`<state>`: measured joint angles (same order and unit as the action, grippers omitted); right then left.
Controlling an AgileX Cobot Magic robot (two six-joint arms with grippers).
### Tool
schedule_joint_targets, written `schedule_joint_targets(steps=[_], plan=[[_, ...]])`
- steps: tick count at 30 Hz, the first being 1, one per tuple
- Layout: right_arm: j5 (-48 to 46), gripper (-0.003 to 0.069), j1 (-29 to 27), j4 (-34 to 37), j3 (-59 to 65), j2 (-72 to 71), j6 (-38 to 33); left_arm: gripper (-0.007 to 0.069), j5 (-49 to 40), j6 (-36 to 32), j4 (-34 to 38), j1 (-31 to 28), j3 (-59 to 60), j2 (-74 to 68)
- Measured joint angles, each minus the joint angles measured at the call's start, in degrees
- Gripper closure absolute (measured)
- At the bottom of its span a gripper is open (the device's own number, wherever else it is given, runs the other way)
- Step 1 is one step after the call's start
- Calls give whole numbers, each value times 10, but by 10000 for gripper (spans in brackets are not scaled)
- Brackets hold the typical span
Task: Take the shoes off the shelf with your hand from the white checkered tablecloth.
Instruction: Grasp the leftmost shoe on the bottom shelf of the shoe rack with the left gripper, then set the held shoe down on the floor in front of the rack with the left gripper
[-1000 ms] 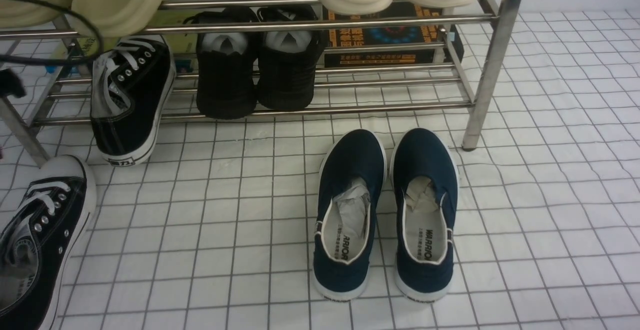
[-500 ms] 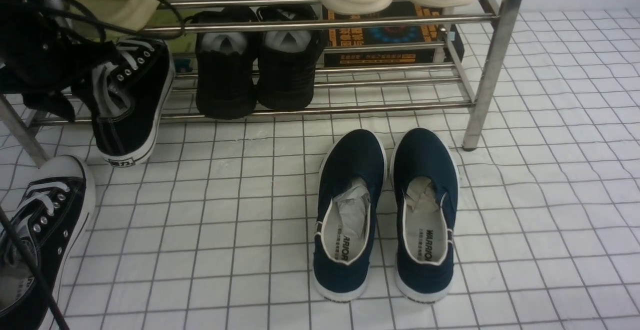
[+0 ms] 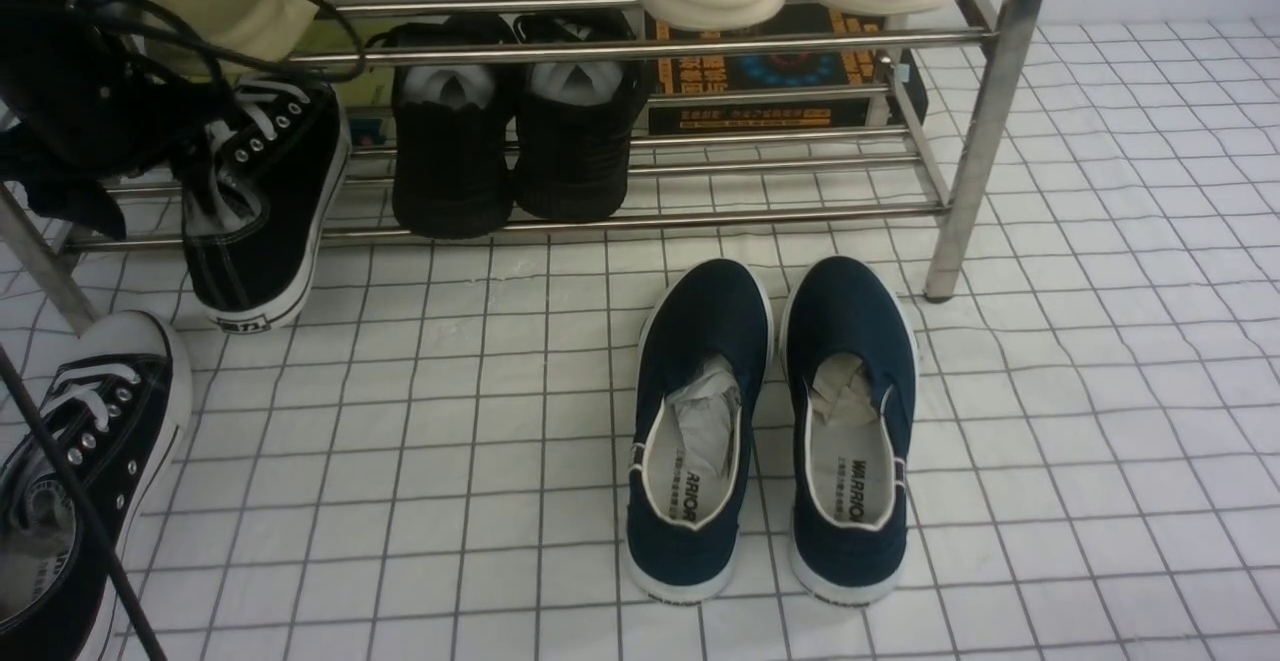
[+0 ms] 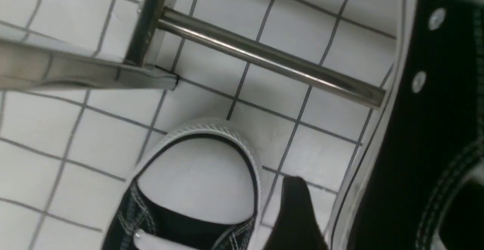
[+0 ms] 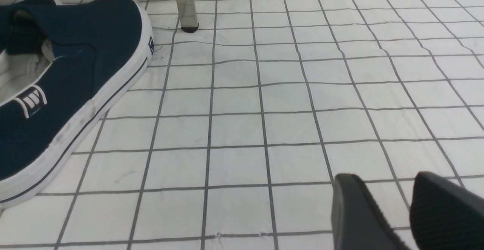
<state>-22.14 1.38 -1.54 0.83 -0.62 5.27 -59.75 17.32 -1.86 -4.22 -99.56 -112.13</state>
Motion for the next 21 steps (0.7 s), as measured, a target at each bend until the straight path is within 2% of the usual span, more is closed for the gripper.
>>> schedule_joint_targets(steps=[3, 5, 12, 14, 21], plan=[[0, 420, 0, 0, 0, 0, 0, 141, 18, 2, 13, 0, -1, -14], [0, 420, 0, 0, 0, 0, 0, 186, 24, 2, 19, 0, -3, -19], [0, 420, 0, 0, 0, 0, 0, 580, 8, 2, 19, 0, -7, -19], [0, 420, 0, 0, 0, 0, 0, 610, -6, 2, 19, 0, -7, -13], [0, 420, 0, 0, 0, 0, 0, 616, -108, 2, -46, 1, 2, 55]])
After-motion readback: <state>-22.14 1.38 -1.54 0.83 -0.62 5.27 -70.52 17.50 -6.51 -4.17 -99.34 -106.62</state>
